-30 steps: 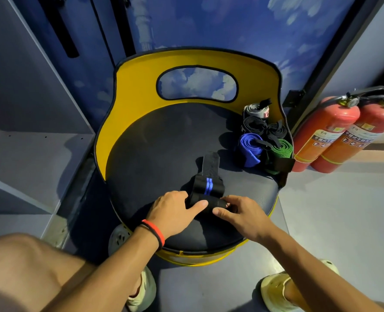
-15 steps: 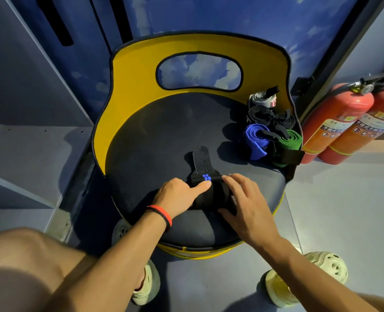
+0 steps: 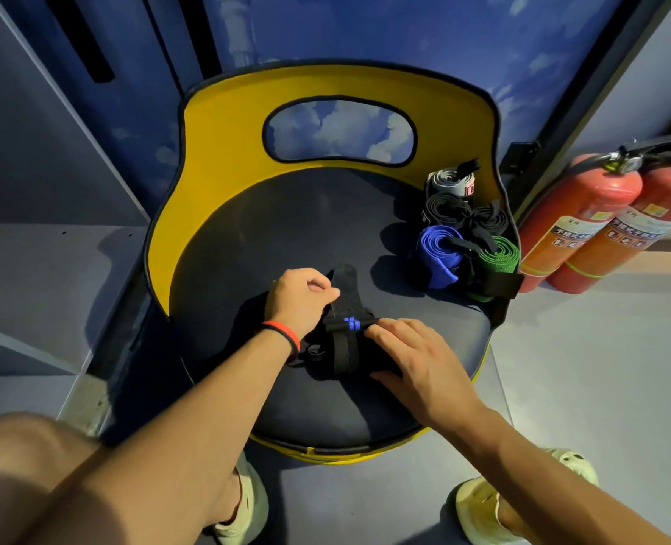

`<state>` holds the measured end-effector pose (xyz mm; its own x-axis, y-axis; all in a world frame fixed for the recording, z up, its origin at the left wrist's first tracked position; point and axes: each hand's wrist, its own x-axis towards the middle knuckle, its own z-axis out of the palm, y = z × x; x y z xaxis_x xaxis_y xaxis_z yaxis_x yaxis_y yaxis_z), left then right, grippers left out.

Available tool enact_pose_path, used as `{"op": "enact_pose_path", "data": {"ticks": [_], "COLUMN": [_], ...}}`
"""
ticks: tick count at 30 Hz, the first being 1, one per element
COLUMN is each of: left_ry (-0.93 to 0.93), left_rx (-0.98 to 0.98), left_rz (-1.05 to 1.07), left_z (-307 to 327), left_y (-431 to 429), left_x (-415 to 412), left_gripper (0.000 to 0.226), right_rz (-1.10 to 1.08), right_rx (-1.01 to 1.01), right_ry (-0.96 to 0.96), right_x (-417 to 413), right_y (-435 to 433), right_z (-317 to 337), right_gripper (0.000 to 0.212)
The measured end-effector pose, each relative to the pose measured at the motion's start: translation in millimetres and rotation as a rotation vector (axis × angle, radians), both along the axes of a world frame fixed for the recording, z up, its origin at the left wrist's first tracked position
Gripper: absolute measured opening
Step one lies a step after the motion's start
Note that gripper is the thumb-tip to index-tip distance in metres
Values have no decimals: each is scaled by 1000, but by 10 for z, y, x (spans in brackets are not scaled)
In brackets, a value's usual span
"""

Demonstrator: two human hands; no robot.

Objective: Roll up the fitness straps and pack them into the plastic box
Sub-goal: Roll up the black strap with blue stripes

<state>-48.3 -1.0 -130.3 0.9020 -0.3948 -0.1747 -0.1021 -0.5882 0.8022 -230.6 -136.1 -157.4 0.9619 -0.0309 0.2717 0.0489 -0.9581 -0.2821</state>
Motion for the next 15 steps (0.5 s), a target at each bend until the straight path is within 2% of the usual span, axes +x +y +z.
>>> {"op": "enact_pose_path", "data": {"ticks": [10, 13, 15], "left_ry": [-20, -130, -225], "left_rx": [-7, 14, -44], "left_rz": [-62, -54, -11], "left_z": [-30, -11, 106], "left_y": [-100, -122, -190], "left_x": [125, 86, 123], "left_gripper": [14, 17, 17], "right_rz": [20, 23, 22], "right_rx": [16, 5, 17], "right_ry": [112, 126, 136], "right_x": [103, 102, 112], "right_y": [-92, -97, -109], "right_z": [33, 28, 43], "right_gripper": [68, 68, 69]}}
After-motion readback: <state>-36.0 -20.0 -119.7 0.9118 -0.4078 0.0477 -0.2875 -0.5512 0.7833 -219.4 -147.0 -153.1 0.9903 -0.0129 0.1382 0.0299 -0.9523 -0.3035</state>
